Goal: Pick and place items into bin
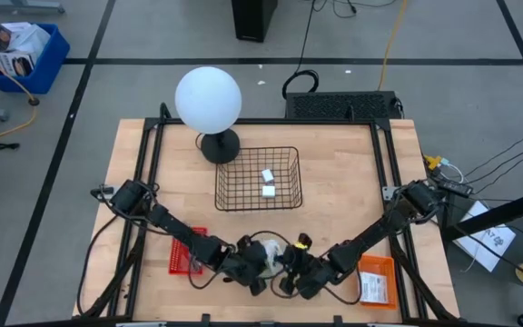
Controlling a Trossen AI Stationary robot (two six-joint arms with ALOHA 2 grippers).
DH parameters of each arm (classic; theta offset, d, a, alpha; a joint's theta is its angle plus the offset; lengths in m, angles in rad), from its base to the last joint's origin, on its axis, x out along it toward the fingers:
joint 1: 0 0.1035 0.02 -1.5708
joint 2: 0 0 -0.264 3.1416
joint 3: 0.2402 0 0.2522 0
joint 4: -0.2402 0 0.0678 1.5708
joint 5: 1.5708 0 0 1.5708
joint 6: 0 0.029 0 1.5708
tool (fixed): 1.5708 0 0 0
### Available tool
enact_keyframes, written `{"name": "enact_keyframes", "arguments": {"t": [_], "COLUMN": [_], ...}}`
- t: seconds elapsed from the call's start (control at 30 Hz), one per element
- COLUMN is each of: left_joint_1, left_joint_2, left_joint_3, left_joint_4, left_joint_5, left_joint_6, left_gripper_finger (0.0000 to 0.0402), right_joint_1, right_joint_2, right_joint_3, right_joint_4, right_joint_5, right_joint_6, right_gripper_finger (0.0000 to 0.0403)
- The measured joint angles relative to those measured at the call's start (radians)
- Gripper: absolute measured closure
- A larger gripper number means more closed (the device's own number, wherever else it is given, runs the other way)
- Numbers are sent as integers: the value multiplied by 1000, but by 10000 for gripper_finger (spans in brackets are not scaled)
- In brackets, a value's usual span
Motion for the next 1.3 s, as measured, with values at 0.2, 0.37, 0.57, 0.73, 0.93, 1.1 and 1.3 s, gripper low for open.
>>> {"name": "enact_keyframes", "arguments": {"t": [0.2, 0.37, 0.57, 0.73, 0.93, 1.1, 1.3], "left_joint_1": [-6, 7, 11, 14, 19, 24, 26], "left_joint_2": [5, 5, 6, 6, 6, 6, 7], "left_joint_3": [-4, -4, -7, -7, -8, -8, -9], "left_joint_4": [58, 50, 80, 98, 120, 126, 160], "left_joint_5": [-15, -18, -38, -38, -38, -35, -23], "left_joint_6": [72, 72, 99, 121, 132, 132, 158], "left_gripper_finger": [396, 387, 380, 397, 380, 381, 397], "right_joint_1": [7, 10, 16, 25, 38, 45, 62], "right_joint_2": [-6, -6, -10, -10, -10, -10, -10], "right_joint_3": [6, 5, 6, 6, 6, 6, 6], "right_joint_4": [14, 0, -36, -34, -36, -44, -44], "right_joint_5": [-15, -14, -16, -17, -18, -23, -27], "right_joint_6": [11, 38, 90, 120, 143, 169, 196], "right_gripper_finger": [403, 403, 403, 403, 403, 403, 403]}}
